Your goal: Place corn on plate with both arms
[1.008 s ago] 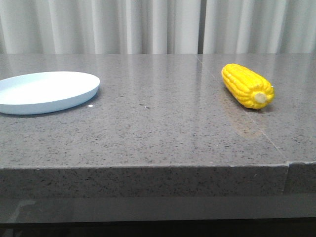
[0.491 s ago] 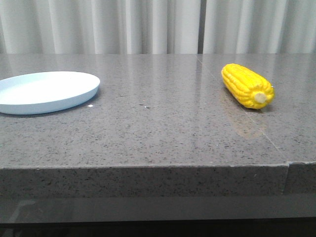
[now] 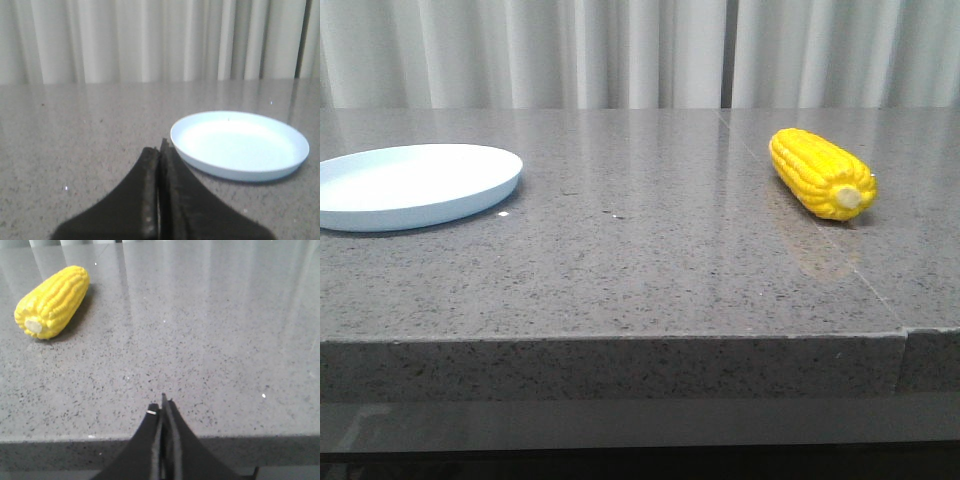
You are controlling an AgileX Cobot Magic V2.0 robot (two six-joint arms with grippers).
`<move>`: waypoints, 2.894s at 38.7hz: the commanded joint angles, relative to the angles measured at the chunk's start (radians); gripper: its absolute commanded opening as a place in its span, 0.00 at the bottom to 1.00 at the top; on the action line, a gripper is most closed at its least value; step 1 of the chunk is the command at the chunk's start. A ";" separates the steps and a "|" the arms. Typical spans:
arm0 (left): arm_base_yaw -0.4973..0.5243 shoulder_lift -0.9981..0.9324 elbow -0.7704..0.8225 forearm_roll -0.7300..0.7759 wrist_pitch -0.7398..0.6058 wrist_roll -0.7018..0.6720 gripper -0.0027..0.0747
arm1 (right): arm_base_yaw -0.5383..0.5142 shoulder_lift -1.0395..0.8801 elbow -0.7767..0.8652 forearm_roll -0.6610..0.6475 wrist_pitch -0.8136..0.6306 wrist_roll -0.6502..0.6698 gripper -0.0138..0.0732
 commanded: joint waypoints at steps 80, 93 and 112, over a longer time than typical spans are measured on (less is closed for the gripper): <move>-0.069 1.212 -1.026 -0.071 0.632 0.070 0.78 | -0.006 0.426 -0.604 0.005 0.065 -0.007 0.89; -0.063 1.497 -1.225 -0.069 0.808 -0.001 0.74 | -0.006 0.426 -0.604 0.005 0.065 -0.007 0.89; -0.063 1.611 -1.227 -0.073 0.770 -0.001 0.70 | -0.006 0.426 -0.604 0.005 0.065 -0.007 0.89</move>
